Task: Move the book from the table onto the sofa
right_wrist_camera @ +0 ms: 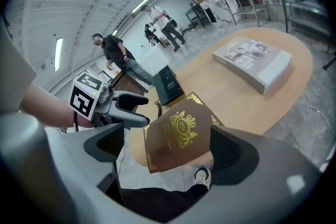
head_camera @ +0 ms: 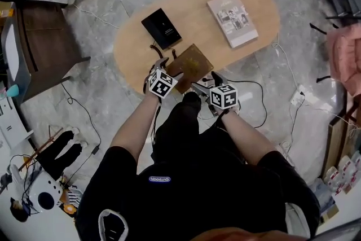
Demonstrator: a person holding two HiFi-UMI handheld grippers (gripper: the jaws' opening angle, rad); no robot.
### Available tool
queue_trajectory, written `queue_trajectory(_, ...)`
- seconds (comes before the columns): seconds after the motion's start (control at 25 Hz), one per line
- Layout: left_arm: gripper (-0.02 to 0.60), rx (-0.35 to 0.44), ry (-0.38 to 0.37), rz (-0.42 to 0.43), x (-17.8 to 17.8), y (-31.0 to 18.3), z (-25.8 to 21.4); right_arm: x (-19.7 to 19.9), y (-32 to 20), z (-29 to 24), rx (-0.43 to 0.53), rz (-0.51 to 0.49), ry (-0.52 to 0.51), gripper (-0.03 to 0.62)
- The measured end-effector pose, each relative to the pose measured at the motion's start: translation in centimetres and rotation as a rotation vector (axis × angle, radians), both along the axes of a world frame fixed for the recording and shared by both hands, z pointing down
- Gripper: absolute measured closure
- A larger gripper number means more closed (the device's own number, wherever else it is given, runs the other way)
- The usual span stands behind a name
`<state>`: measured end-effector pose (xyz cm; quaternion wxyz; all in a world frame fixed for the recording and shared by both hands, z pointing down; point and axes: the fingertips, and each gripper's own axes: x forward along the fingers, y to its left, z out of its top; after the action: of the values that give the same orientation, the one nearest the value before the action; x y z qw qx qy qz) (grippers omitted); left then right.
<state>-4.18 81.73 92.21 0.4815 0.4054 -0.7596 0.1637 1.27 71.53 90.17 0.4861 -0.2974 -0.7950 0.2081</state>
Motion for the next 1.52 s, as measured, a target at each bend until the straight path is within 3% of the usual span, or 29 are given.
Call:
queue_trajectory(0.36, 0.212, 0.021, 0.180, 0.041, -0.5, -1.0, 4.9, 0.3, -0.9, 6.0, -0.052, 0.185, 0.139, 0.059)
queue_trajectory(0.76, 0.212, 0.034, 0.271, 0.066, -0.8, -1.2, 7.1, 0.5, -0.4, 8.8, -0.081, 0.229, 0.196, 0.052)
queue_trajectory(1.08, 0.202, 0.120, 0.405, 0.105, -0.2, -2.8, 8.0, -0.3, 0.3, 10.4, -0.108, 0.300, 0.261, 0.051)
queue_trajectory(1.24, 0.230, 0.159, 0.507, 0.136, 0.3, -3.7, 8.9, -0.3, -1.3, 11.9, -0.060, 0.323, 0.271, 0.236)
queue_trajectory(1.52, 0.248, 0.178, 0.539, 0.096, 0.8, -3.5, 8.5, 0.2, -1.6, 11.9, -0.055, 0.297, 0.299, 0.270)
